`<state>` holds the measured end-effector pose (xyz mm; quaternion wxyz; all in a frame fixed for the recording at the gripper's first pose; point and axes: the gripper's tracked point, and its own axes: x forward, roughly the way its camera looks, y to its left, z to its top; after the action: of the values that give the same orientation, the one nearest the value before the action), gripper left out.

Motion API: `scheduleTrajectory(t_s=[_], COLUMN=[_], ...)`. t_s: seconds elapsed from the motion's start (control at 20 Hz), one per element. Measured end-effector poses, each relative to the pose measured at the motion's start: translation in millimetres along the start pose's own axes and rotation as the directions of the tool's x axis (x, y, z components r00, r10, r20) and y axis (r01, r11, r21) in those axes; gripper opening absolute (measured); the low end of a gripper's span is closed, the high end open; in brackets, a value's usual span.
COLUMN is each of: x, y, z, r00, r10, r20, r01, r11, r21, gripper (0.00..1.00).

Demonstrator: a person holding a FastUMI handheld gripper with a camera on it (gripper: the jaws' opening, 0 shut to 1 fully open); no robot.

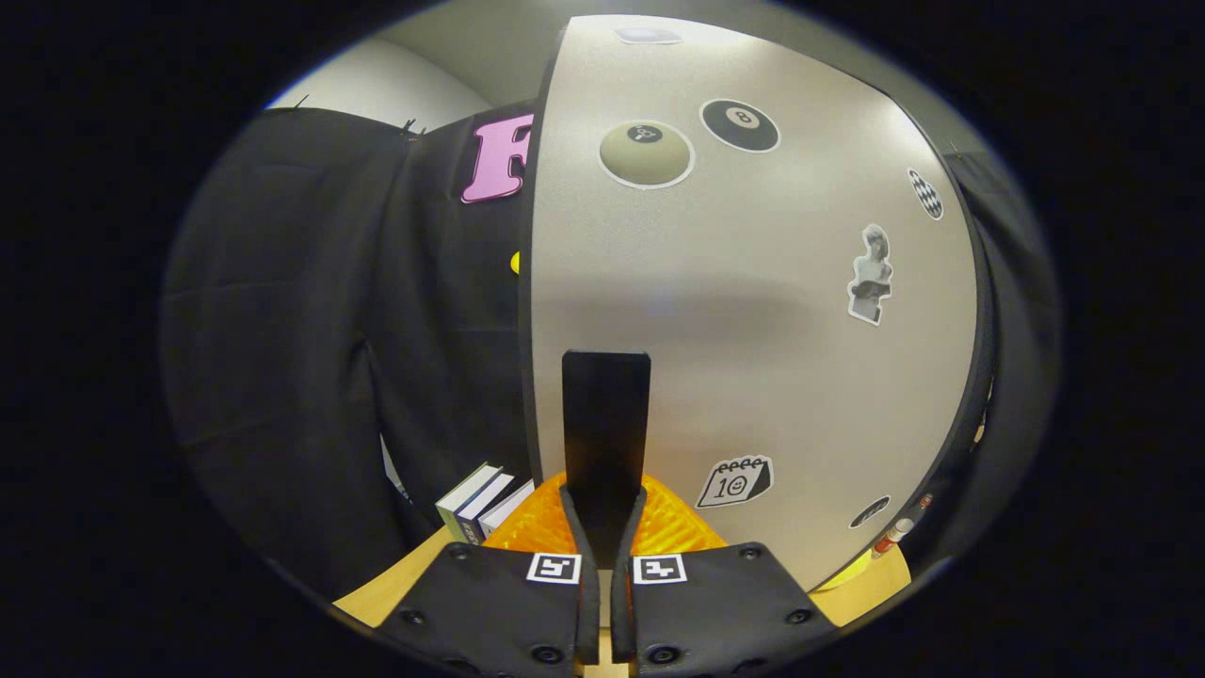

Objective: Open the shoe cabinet door, grab the shoes and put them into the shoe cabinet, then close the shoe cabinet door.

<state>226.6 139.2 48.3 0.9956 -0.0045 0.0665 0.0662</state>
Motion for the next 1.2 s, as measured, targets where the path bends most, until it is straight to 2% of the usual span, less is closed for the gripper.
scheduleTrajectory(t_s=[0.3,1.2], x=[-34,-114], y=[-12,-67], z=[-4,-18], r00=[0.999,0.998], r10=[0.044,0.051], r20=[0.026,0.039], r01=[-0.044,-0.051], r11=[0.999,0.999], r21=[0.009,-0.01], gripper=[0.06,0.06])
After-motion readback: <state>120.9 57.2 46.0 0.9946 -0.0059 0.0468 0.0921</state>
